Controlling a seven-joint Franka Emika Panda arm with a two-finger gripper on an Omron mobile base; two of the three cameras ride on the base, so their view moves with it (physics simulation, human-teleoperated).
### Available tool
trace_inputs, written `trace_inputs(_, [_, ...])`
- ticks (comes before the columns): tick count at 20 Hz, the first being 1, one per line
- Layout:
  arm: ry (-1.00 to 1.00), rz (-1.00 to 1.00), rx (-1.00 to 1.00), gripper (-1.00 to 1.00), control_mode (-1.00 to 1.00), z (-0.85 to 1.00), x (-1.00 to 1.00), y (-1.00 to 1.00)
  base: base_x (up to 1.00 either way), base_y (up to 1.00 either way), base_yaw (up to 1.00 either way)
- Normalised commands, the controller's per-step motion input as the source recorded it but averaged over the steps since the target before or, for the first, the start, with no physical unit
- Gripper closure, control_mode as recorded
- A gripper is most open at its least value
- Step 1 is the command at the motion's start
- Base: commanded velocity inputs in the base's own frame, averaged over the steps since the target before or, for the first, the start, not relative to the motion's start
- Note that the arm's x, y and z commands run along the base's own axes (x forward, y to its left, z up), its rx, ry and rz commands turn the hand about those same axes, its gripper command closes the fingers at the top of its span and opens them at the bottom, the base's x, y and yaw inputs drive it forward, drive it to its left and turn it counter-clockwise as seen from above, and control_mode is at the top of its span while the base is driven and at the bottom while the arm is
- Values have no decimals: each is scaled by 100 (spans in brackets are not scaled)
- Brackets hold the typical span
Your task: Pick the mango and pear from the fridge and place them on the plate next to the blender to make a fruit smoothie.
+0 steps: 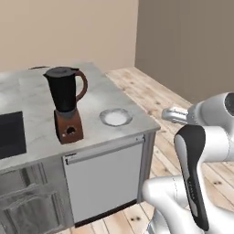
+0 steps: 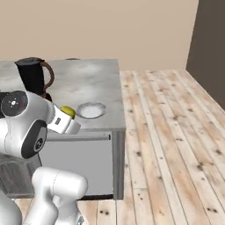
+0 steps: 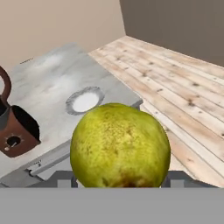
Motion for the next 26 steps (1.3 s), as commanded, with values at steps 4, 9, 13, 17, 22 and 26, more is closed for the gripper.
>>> trace_inputs(4, [0, 0, 0, 100, 100, 0, 0, 0, 44, -83, 60])
trace_inputs(9, [0, 0, 0, 100, 100, 0, 0, 0, 54, -61, 43])
trace_inputs(13, [0, 0, 0, 100, 100, 0, 0, 0, 88, -16, 19])
trace_inputs(17, [25, 4, 1, 100, -100, -23, 25, 0, 32, 0, 3])
trace_inputs(22, [54, 13, 8, 100, -100, -94, 92, 0, 0, 0, 0])
trace_inputs(26, [15, 20, 5, 100, -100, -67, 100, 0, 0, 0, 0])
